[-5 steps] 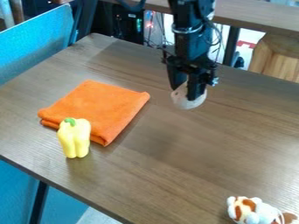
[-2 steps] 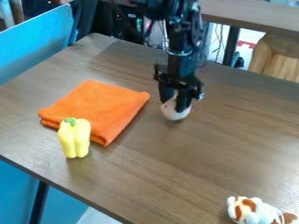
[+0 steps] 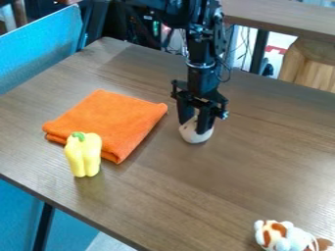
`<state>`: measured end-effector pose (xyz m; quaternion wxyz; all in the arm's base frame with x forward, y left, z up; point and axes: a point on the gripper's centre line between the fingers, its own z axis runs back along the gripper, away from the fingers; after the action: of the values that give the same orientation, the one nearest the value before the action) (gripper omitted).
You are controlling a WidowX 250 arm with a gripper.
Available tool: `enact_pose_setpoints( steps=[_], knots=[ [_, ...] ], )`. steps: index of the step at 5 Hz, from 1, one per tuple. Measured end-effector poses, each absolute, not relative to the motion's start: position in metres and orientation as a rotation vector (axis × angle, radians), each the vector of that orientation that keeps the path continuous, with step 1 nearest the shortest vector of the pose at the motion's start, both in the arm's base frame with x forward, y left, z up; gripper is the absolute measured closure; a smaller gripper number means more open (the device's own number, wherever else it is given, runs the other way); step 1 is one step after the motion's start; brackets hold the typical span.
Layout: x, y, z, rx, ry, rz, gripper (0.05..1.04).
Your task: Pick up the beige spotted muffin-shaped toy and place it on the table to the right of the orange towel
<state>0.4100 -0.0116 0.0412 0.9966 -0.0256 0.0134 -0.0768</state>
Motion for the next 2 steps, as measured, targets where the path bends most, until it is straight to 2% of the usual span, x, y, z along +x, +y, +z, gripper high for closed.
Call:
enact_pose_setpoints(
  steps=[1, 2],
  knots=[
    [0.404, -0.01, 0.043, -0.055, 0.015, -0.121, 0.173],
    [0.401, -0.01, 0.064, -0.05, -0.058, -0.111, 0.073]
  ],
)
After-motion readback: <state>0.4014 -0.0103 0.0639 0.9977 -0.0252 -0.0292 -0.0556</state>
